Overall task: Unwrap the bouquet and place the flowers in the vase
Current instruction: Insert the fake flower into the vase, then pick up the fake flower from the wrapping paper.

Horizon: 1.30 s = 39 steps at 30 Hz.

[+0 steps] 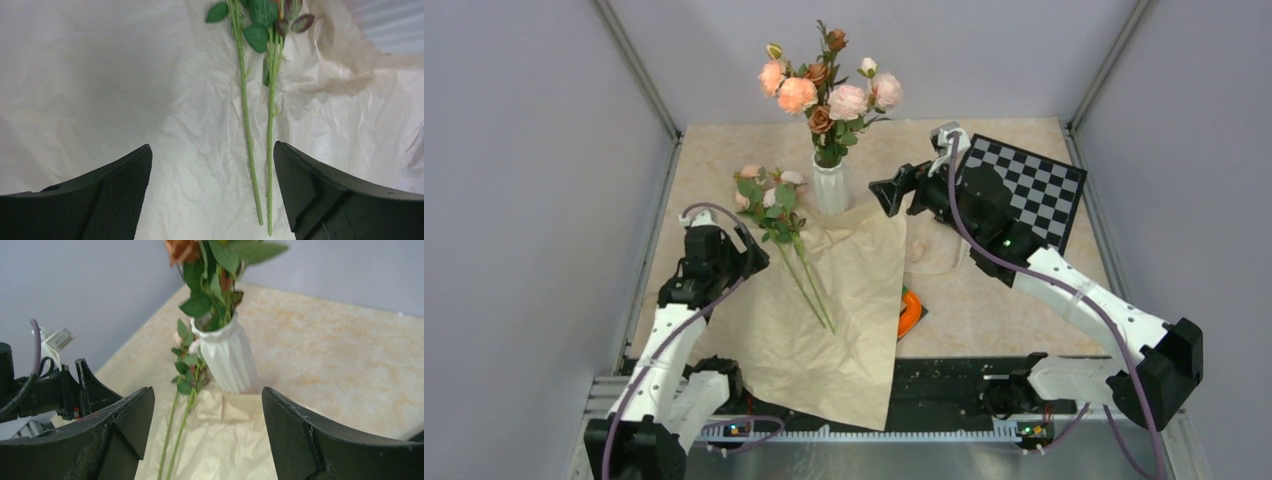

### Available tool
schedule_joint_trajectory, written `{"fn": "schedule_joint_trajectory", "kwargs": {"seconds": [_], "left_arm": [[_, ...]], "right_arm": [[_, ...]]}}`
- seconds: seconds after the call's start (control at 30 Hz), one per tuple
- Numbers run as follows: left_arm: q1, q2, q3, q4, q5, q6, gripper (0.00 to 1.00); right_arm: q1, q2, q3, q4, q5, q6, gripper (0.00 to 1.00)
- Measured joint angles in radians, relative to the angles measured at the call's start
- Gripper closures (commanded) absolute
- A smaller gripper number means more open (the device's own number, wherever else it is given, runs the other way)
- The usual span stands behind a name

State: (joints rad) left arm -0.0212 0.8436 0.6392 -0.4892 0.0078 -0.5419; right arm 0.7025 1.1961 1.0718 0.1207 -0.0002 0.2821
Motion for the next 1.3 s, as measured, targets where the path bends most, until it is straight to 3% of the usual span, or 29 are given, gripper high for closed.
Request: {"fn": "schedule_joint_trajectory", "kwargs": {"seconds": [0.2, 0.37, 0.43, 0.63, 0.73, 0.87, 1.13, 1.3], "left_arm": [[-0.191, 0.116, -0.015, 0.032, -0.056, -0.093, 0.11], [-0.263, 0.27, -0.009, 0.083, -0.088, -0.138, 0.18], [-0.274, 0.342, 0.012, 0.091, -0.103, -0.146, 0.2], [-0.276, 0.522, 0.103, 0.14, -0.138, -0.161, 0.39], [-0.276, 0.577, 0.132, 0.154, -0.142, -0.162, 0.44], [-0.276, 0.623, 0.144, 0.165, -0.144, -0.162, 0.58], [-0.276, 0.692, 0.183, 0.159, -0.167, -0.143, 0.59], [-0.286, 0.734, 0.217, 0.132, -0.196, -0.134, 0.67]], "right_arm": [[-0.017, -0.05, -0.124, -0.064, 0.02, 0.027, 0.26], [-0.039, -0.106, -0.191, -0.119, 0.033, 0.037, 0.3], [-0.045, -0.138, -0.209, -0.132, 0.034, 0.038, 0.3], [-0.045, -0.209, -0.247, -0.161, 0.036, 0.057, 0.3], [-0.045, -0.221, -0.262, -0.174, 0.036, 0.069, 0.31], [-0.046, -0.221, -0.28, -0.176, 0.036, 0.087, 0.31], [-0.046, -0.221, -0.287, -0.18, 0.033, 0.106, 0.32], [-0.046, -0.221, -0.287, -0.175, 0.032, 0.113, 0.32]]}}
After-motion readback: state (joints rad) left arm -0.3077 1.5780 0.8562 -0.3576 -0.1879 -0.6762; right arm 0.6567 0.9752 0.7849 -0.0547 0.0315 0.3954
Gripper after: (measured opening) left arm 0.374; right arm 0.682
